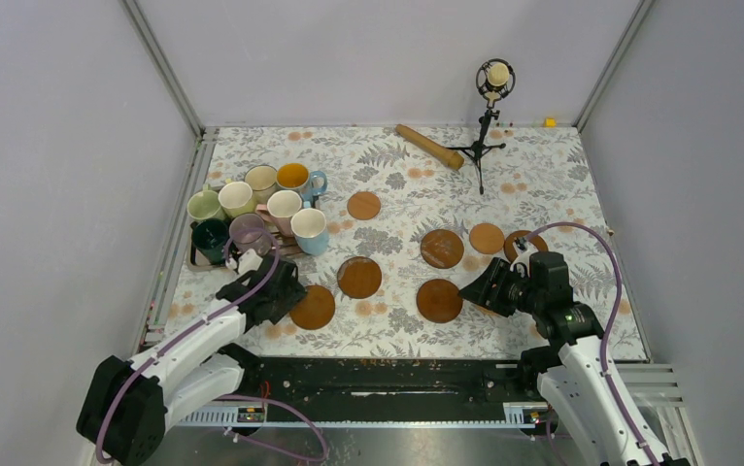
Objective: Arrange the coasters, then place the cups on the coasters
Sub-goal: Move the coaster to the center of the board.
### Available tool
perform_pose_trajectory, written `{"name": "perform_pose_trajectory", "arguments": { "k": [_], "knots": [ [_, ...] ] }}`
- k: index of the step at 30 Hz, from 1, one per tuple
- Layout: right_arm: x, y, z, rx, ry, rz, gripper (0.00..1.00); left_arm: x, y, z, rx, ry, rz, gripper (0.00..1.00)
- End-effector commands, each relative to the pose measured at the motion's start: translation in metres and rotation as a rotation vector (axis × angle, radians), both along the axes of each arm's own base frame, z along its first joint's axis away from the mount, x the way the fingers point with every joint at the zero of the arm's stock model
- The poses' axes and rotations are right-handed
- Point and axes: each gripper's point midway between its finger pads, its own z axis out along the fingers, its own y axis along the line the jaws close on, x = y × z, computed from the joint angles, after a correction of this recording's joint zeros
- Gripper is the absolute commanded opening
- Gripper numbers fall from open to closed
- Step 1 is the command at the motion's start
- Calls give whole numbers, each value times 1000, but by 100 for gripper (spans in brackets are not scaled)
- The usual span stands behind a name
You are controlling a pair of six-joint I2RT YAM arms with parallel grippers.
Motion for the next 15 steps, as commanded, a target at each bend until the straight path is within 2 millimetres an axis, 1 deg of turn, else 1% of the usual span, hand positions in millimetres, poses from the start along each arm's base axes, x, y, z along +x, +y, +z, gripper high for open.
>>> {"name": "perform_pose_trajectory", "arguments": {
  "k": [1,5,9,11,15],
  "knots": [
    [1,3,3,6,-16,25,57,6,-14,-1,-57,-38,-64,57],
    [2,5,7,19,-17,24,57,-1,-22,-4,-90,-6,-100,54],
    [4,5,12,22,-36,16,57,-9,-39,1,-114,-5,-163,52],
    [4,5,11,23,-30,15,57,-12,-46,4,-122,-11,-184,52],
    [4,5,12,29,-28,8,57,-18,-58,3,-154,-13,-215,52]
  ]
}}
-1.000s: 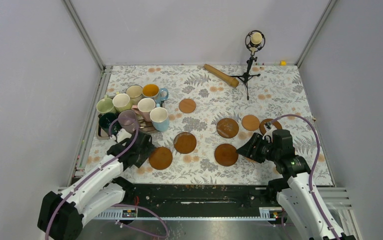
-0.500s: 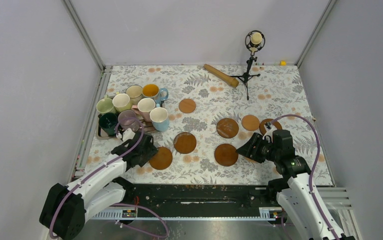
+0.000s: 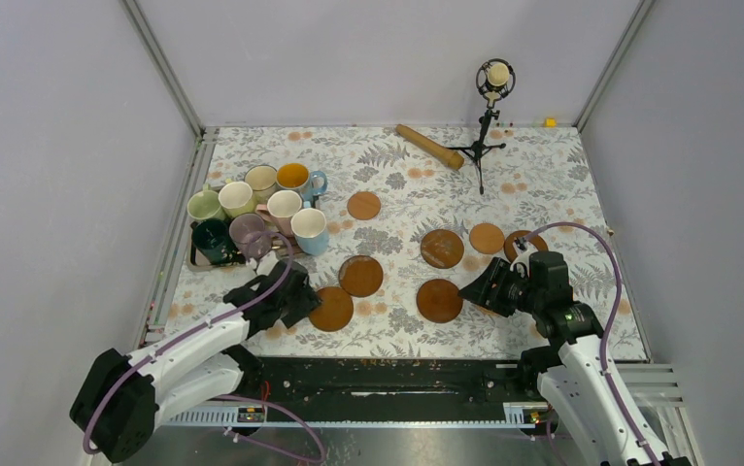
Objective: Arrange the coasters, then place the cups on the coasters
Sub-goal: Move the coaster to the center of the board.
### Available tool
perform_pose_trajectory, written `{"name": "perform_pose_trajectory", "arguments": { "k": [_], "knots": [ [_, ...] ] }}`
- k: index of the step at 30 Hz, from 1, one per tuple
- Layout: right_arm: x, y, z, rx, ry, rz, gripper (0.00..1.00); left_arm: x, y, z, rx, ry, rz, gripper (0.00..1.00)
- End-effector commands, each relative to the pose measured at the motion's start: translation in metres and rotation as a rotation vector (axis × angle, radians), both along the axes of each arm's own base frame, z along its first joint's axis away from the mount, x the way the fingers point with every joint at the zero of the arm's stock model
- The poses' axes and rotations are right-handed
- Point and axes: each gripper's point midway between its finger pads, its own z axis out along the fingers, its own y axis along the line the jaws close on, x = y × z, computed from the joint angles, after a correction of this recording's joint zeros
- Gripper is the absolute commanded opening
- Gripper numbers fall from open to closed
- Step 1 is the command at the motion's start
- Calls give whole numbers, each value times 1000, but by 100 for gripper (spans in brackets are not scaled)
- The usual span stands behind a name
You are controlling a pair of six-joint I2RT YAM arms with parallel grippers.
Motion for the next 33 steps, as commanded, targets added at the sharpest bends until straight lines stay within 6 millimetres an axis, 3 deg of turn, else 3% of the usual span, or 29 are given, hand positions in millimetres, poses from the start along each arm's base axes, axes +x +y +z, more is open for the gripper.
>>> {"name": "perform_pose_trajectory", "arguments": {
  "k": [1,8,16,25,33],
  "knots": [
    [4,5,13,27,-40,9,57,-6,-18,3,-66,-5,-44,52],
    [4,2,11,14,-21,-11,58,-11,-38,10,-96,-34,-140,52],
    [5,1,22,19,-44,-23,59,-14,-46,18,-104,-66,-212,53],
    [2,1,13,12,-24,-10,59,-6,-27,25,22,-129,-246,59],
    [7,4,17,25,-30,-8,61,3,-7,17,56,-94,-198,60]
  ]
}}
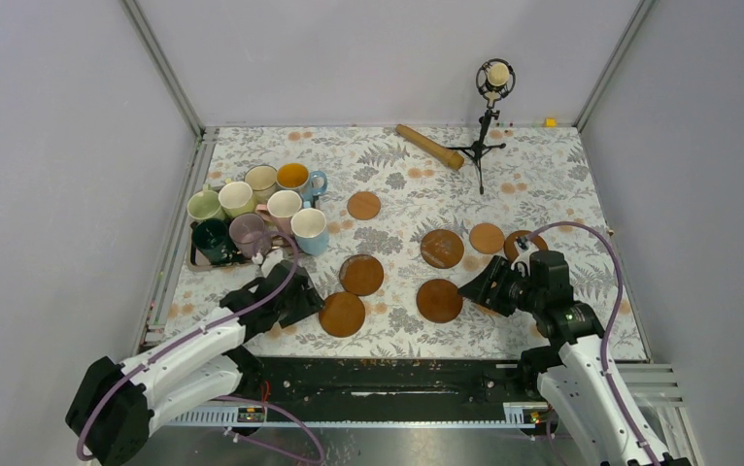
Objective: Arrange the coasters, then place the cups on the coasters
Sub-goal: Move the coaster to the center of the board.
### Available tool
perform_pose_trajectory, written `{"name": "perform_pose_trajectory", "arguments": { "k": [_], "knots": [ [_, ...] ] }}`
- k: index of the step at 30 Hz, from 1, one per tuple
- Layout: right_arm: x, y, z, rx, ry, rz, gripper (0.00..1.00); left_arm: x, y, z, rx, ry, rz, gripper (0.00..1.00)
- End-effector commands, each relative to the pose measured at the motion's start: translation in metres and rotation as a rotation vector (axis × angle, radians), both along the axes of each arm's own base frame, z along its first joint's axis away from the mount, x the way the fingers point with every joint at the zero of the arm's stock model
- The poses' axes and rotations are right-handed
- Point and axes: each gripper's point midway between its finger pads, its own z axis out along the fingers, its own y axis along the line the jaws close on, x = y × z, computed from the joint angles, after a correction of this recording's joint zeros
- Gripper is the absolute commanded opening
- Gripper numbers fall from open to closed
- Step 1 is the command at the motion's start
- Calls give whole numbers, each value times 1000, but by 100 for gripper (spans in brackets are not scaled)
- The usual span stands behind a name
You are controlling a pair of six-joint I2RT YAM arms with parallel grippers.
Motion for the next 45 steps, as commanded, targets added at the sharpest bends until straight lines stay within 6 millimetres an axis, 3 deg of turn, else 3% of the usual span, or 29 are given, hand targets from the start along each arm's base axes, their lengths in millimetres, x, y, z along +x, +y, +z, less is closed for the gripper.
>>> {"name": "perform_pose_trajectory", "arguments": {
  "k": [1,16,24,39,45],
  "knots": [
    [6,4,13,15,-26,14,61,13,4,10,18,-39,-6,60],
    [1,5,12,20,-29,22,61,12,-37,2,-139,-45,-149,51],
    [2,4,15,21,-39,16,61,-3,-66,-7,-164,-18,-231,51],
    [-2,4,14,20,-17,15,61,-16,-137,24,-196,-68,-426,51],
    [-4,3,12,24,-26,14,61,-23,-137,33,-152,-90,-464,55]
  ]
}}
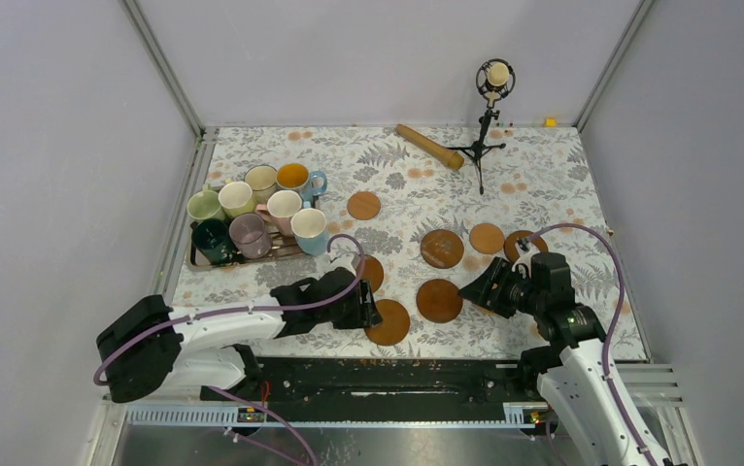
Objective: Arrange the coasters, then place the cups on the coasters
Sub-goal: Move the coaster to the center of the board.
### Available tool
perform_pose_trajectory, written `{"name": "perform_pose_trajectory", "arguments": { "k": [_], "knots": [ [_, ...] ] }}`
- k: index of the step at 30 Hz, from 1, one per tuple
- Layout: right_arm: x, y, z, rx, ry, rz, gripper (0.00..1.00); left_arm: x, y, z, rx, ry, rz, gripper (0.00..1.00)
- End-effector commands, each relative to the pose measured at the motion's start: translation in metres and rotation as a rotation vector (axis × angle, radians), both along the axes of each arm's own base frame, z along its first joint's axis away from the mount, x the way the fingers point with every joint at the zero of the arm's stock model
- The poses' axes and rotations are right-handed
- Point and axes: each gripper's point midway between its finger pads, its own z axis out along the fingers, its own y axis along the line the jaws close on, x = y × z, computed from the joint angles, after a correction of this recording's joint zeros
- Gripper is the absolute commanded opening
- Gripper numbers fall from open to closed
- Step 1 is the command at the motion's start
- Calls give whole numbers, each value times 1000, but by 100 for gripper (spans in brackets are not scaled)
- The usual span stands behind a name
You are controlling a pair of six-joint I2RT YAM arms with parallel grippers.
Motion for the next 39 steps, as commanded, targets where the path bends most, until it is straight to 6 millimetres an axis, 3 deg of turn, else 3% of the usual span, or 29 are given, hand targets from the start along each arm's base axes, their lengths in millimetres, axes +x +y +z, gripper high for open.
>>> {"name": "perform_pose_trajectory", "arguments": {
  "k": [1,7,18,25,34,39],
  "knots": [
    [-1,4,11,20,-29,16,61,6,-5,22,-9,-65,-8,55],
    [-1,4,9,23,-25,12,61,-11,1,17,7,-23,-40,55],
    [1,5,7,24,-26,15,61,-38,-30,12,-6,60,-161,55],
    [-1,1,-2,4,-20,7,63,-33,-47,17,-5,57,-174,55],
    [0,1,11,15,-53,-2,63,-4,-60,21,44,-39,-138,55],
    [-4,-1,12,-3,-37,8,63,4,-69,43,20,-91,-148,55]
  ]
}}
